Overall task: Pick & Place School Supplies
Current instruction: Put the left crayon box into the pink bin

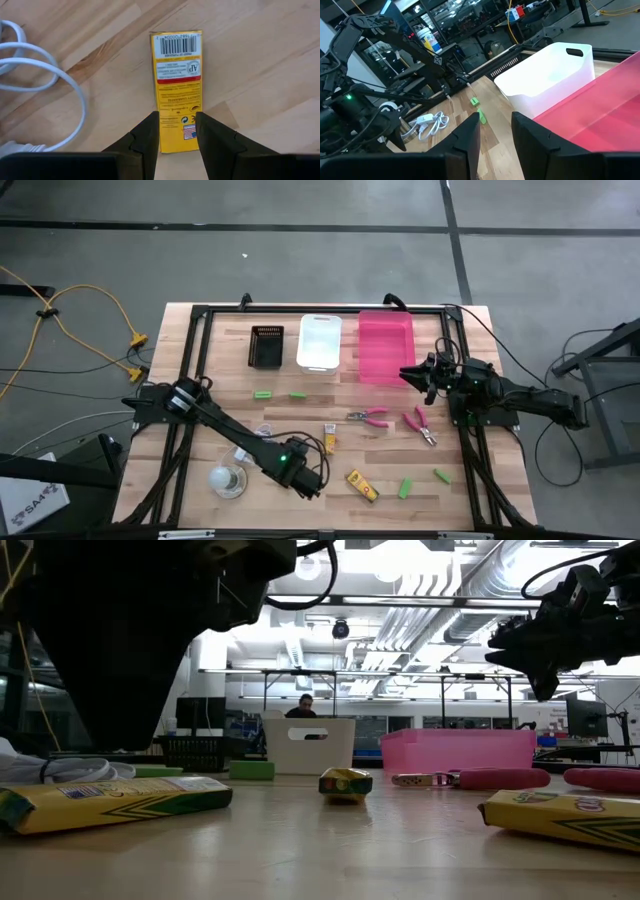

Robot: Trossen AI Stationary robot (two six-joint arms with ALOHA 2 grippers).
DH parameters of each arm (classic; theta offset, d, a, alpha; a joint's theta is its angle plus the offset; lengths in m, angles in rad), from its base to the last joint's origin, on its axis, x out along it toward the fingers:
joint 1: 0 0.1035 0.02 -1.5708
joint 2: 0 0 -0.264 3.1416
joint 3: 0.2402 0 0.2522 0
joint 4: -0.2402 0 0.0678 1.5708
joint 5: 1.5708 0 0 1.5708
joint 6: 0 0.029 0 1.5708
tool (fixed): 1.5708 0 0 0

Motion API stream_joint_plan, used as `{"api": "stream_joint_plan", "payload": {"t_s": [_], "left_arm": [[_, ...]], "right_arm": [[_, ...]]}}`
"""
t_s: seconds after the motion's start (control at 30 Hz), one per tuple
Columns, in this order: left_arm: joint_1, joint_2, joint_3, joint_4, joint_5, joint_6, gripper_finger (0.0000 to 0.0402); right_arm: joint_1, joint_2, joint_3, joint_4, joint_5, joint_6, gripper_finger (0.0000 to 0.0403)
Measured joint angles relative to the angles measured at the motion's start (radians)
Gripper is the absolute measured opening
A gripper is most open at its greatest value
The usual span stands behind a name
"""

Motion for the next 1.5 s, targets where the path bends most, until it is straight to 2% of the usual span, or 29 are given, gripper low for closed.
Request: {"api": "stream_joint_plan", "payload": {"t_s": [0.17,0.47,0.97,1.27,1.5], "left_arm": [[-0.006,0.0,0.0,0.0,-0.008,0.0,0.013],[-0.01,0.0,0.0,0.01,-0.025,-0.001,0.0181],[-0.014,0.019,0.0,0.022,-0.022,-0.018,0.0185],[-0.016,0.019,0.0,0.022,-0.039,0.026,0.0186],[-0.021,0.019,0.0,0.022,-0.078,0.047,0.0218]], "right_arm": [[0.0,0.0,0.0,0.0,0.0,0.0,0.01],[0.0,0.0,0.0,0.0,0.0,0.0,0.01],[0.0,0.001,0.0,0.0,0.0,0.0,0.01],[0.0,0.001,0.0,0.0,0.0,0.0,0.01],[0.0,0.001,0.0,0.0,0.0,0.0,0.01]]}}
